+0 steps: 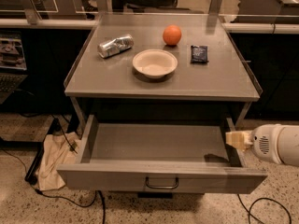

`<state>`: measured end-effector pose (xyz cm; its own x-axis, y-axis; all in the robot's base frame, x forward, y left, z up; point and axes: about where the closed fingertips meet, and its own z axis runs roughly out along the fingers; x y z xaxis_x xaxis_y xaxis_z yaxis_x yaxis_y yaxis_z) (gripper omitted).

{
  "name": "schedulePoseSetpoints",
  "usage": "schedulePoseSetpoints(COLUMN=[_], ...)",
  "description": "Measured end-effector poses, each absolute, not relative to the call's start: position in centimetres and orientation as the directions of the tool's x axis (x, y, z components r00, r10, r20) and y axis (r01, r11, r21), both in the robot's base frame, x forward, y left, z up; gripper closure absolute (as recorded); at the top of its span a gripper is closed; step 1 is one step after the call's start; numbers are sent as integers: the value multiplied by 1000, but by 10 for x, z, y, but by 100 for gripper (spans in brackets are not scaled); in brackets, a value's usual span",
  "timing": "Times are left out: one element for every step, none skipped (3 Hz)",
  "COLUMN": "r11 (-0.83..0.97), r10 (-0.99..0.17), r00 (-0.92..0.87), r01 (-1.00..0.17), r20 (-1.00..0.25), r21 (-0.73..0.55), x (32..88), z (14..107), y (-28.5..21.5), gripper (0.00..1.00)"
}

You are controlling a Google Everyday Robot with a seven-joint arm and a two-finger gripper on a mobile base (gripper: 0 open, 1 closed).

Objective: Open top drawer

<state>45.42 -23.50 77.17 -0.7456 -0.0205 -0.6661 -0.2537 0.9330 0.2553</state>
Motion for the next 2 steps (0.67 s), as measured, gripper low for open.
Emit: schedulePoseSetpoints(r11=[934,934], r10=[-20,-20], r00=[-741,-740], r01=[-253,-253], r20=[-672,-672], r21=[251,251], x=[453,453], z=[775,775], y=[-237,-237], gripper=[61,37])
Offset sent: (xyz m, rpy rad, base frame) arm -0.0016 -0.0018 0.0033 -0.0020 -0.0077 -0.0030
